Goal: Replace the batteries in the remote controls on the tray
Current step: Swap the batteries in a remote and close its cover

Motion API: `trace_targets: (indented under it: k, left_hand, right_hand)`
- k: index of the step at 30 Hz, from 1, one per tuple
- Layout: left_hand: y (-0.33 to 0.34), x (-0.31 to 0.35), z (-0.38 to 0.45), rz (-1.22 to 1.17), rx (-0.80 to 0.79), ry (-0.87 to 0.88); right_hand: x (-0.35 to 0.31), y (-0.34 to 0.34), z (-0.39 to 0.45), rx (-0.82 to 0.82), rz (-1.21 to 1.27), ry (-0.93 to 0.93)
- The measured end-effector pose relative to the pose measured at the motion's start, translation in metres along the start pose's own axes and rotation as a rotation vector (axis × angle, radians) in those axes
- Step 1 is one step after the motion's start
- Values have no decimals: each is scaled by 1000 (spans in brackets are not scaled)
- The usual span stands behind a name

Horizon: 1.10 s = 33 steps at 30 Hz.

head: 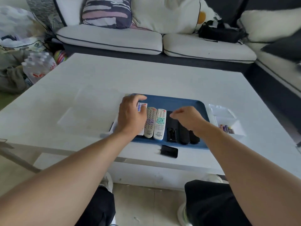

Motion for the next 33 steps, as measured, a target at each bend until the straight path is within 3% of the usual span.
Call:
trace_targets:
  k: [1,3,10,12,23,28,33]
  left_hand:
    - [17,9,-3,14,-132,19]
    - [49,19,-13,177,-375,84]
    - [102,-2,-38,538,-930,73]
    - [104,-11,-41,552,-1011,36]
    - [101,-10,-37,493,-973,19]
    - [103,-9,-36,440,-971,11]
    - [104,-13,-35,398,-907,24]
  right_hand:
    - [5,-3,0,24,-219,-26]
    - [14,1,2,8,-424,-15]
    - [6,10,4,63,-704,-12]
    - [0,14,5,67,-756,-14]
    - [-1,25,17,-20,-892,40]
    - [7,23,27,-41,-700,126]
    - [2,-4,24,68,-461,134]
Point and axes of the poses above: each hand's wrist, its own z-axis towards the middle knuckle, its own y-axis out of the palm, x = y × z, the point moved 7 cm from there along z, towards the middle knuckle, and after that the axes turned 3 degrees about -x, right-handed, at the moved point
